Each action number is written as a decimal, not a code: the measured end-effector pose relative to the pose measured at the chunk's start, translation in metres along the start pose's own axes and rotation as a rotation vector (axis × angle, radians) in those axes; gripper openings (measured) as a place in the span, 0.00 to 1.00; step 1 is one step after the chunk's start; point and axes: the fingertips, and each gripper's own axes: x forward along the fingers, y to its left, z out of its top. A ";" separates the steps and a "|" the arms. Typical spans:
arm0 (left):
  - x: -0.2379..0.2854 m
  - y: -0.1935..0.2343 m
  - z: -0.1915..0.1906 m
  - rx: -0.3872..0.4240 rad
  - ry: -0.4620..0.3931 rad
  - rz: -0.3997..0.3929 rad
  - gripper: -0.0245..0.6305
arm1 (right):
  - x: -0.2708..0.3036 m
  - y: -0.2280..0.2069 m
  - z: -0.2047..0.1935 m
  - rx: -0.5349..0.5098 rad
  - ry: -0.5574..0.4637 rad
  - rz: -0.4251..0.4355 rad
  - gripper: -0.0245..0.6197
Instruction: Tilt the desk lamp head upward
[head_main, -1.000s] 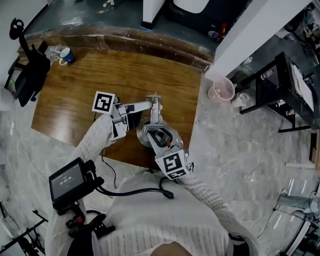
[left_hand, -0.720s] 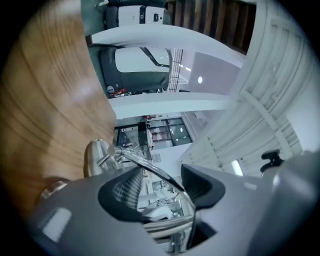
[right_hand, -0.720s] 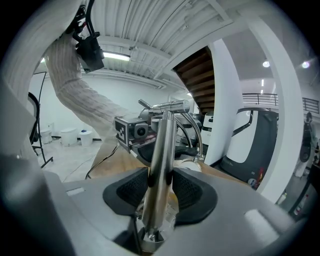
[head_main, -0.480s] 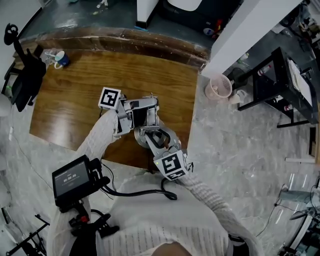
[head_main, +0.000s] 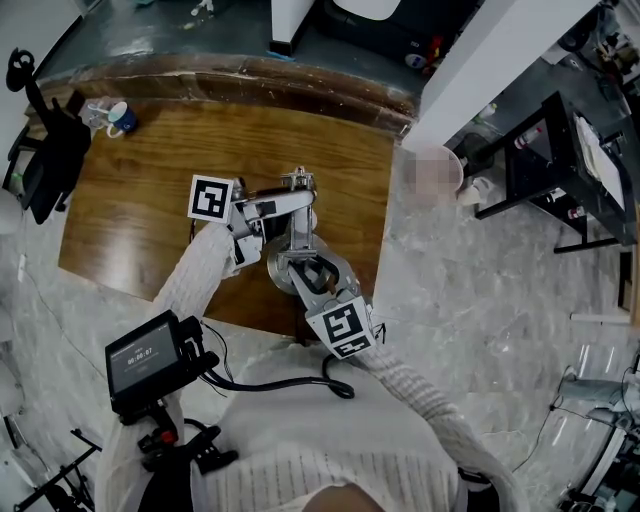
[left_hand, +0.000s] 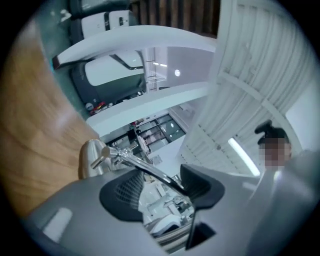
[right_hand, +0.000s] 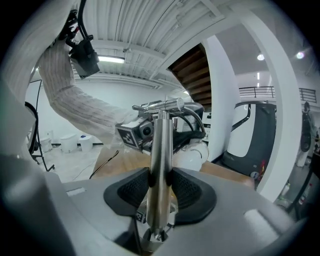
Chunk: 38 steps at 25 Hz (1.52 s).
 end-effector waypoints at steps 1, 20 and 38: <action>0.000 -0.007 0.005 0.096 0.008 0.010 0.37 | 0.001 -0.001 0.000 0.012 0.002 0.000 0.25; 0.006 -0.116 -0.009 1.373 0.063 0.038 0.34 | 0.015 -0.013 -0.010 0.102 0.030 0.017 0.25; 0.003 -0.149 -0.040 1.662 0.042 0.147 0.35 | -0.001 0.001 -0.001 0.114 0.041 -0.004 0.25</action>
